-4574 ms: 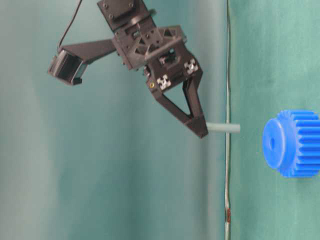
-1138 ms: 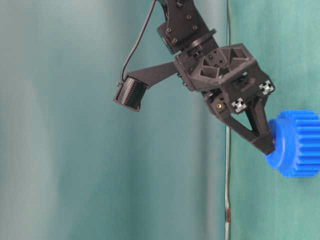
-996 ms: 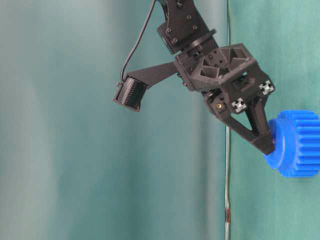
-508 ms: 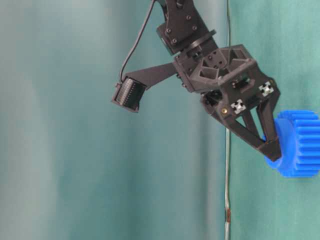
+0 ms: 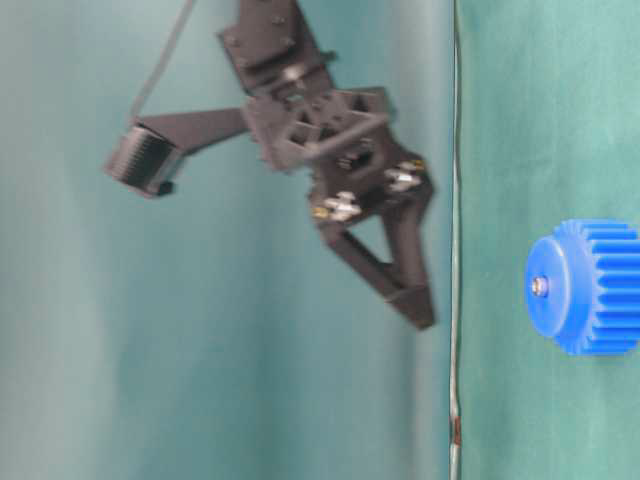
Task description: Insert the shaft placed at a random location into the center hole of the medium gear at another random location.
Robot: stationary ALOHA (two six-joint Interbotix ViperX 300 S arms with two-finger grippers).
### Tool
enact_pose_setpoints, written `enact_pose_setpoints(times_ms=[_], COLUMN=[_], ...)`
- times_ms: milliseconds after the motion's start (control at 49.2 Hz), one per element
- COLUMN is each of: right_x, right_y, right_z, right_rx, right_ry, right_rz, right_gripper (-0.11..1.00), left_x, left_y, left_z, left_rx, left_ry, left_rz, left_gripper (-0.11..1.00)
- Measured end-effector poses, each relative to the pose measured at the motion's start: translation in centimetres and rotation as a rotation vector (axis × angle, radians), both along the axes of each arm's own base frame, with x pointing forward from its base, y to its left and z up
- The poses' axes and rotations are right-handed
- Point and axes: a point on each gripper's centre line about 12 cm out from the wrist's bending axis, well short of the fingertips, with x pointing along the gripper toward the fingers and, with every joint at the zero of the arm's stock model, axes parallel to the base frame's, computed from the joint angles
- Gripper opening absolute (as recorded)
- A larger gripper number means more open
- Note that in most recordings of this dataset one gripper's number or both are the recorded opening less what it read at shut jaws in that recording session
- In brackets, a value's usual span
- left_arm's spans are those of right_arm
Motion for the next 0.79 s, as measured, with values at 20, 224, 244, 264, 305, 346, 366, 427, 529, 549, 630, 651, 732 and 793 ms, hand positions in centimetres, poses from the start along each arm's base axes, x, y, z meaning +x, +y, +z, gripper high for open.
enact_pose_setpoints(times_ms=[20,224,244,264,305,346,366,427,529,549,630,651,732,793], right_x=[0.0,-1.0,-1.2,-1.3,-1.6,-2.0,-2.2,-2.8,-4.0,-4.2,-5.2,-5.5,-6.5,-7.2], right_y=[0.0,0.1,0.2,0.2,0.2,0.2,0.3,0.3,0.5,0.5,0.6,0.6,0.7,0.7], right_z=[0.3,2.8,3.0,3.3,3.7,4.0,4.2,4.5,5.2,5.4,5.9,5.9,6.3,6.5], right_rx=[0.0,-0.005,-0.006,-0.005,-0.006,-0.008,-0.008,-0.008,-0.011,-0.011,-0.013,-0.013,-0.014,-0.015], right_ry=[-0.005,-0.04,-0.043,-0.049,-0.058,-0.064,-0.067,-0.075,-0.091,-0.095,-0.108,-0.11,-0.12,-0.127], right_rz=[0.0,0.003,0.003,0.003,0.003,0.003,0.003,0.003,0.003,0.003,0.003,0.003,0.003,0.002], right_gripper=[0.8,0.8,0.8,0.8,0.8,0.8,0.8,0.8,0.8,0.8,0.8,0.8,0.8,0.8], left_x=[0.0,0.0,0.0,0.0,0.0,0.0,0.0,0.0,0.0,0.0,0.0,0.0,0.0,0.0], left_y=[0.0,0.0,0.0,0.0,0.0,0.0,0.0,0.0,0.0,0.0,0.0,0.0,0.0,0.0], left_z=[0.0,0.0,0.0,0.0,0.0,0.0,0.0,0.0,0.1,0.0,0.1,0.0,0.0,0.1], left_rx=[0.0,-0.002,0.0,0.0,-0.001,0.0,-0.001,-0.003,-0.001,-0.002,0.0,-0.002,0.0,0.0], left_ry=[0.0,0.002,0.0,0.0,0.0,0.002,0.0,-0.002,-0.002,0.002,-0.003,0.002,-0.002,-0.002], left_rz=[0.0,0.002,0.002,0.0,0.002,0.002,0.002,0.0,0.002,0.002,0.0,0.002,0.002,0.0], left_gripper=[0.0,0.0,0.0,0.0,0.0,0.0,0.0,0.0,0.0,0.0,0.0,0.0,0.0,0.0])
